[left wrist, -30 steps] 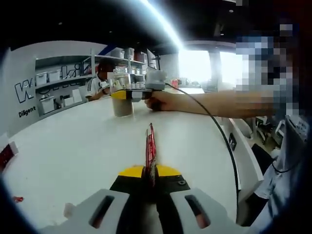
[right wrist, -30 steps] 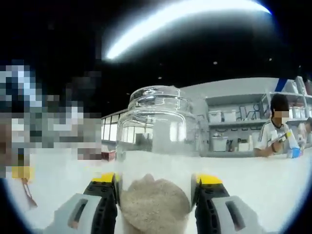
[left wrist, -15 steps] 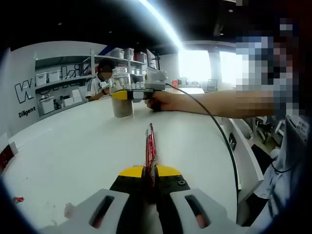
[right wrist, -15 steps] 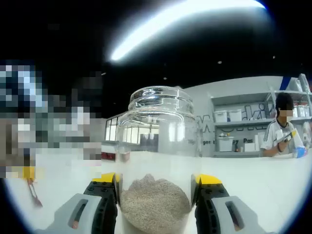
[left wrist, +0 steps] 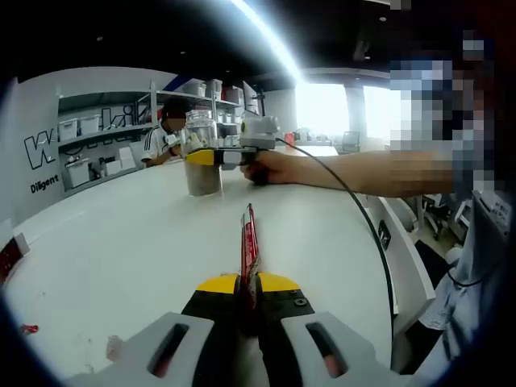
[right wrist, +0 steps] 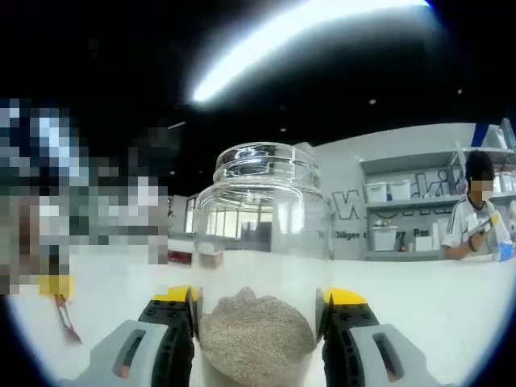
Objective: Tear open the coffee pouch, take out the coffee, and pour the coffee from the pouch into the cup
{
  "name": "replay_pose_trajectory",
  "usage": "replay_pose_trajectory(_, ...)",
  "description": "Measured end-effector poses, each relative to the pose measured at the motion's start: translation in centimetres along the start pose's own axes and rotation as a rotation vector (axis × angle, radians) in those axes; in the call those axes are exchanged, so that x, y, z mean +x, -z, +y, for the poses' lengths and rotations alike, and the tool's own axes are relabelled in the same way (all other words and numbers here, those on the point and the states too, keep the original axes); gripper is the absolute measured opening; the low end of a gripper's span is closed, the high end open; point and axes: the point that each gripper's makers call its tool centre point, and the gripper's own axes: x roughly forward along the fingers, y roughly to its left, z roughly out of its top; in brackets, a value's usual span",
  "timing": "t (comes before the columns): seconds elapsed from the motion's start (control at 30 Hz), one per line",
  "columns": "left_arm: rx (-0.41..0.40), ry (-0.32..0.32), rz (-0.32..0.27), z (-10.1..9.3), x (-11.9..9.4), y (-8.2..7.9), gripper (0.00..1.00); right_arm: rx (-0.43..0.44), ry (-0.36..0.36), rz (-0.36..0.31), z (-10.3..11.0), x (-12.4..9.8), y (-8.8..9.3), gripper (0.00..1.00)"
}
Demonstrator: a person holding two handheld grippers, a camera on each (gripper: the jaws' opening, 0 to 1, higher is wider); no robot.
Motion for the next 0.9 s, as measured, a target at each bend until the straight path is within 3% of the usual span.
replay_pose_trajectory(0.9, -0.003, 0.004, -0.001, -0.1, 0.1, 0.0, 0.1, 0.02, -0.133, -0.007, 2.8, -0.1, -0.1, 0.62)
